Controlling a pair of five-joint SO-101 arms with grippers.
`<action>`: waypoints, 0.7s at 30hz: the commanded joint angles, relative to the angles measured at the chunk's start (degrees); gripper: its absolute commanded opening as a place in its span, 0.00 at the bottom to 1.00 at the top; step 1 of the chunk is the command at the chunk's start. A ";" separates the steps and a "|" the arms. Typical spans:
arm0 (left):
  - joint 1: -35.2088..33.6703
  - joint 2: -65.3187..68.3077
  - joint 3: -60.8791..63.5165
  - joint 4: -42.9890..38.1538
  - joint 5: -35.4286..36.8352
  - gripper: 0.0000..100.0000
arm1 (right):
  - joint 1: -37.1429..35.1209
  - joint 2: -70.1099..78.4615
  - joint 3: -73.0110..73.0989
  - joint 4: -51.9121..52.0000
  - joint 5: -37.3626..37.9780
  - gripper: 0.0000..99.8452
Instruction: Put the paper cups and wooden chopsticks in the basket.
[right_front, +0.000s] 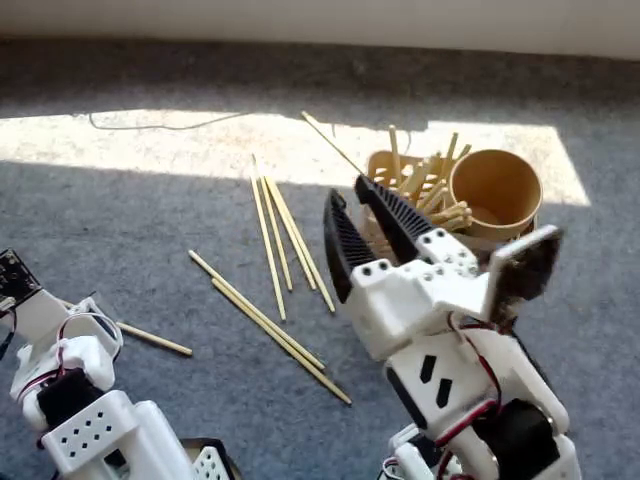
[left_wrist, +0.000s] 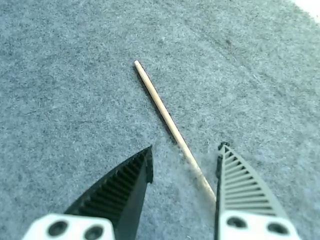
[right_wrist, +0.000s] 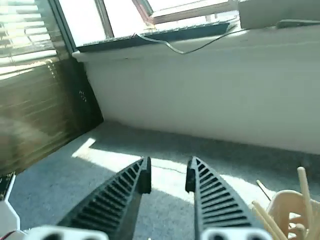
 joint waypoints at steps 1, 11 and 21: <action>-0.48 -0.48 -0.31 -1.05 0.00 0.21 | -4.00 7.34 -3.12 1.89 1.58 0.12; -0.48 -0.48 0.04 -1.14 -0.44 0.21 | -12.97 18.95 -1.98 7.25 1.67 0.12; -0.48 -0.48 0.13 -1.14 -2.81 0.21 | -15.60 33.54 2.42 4.97 8.44 0.12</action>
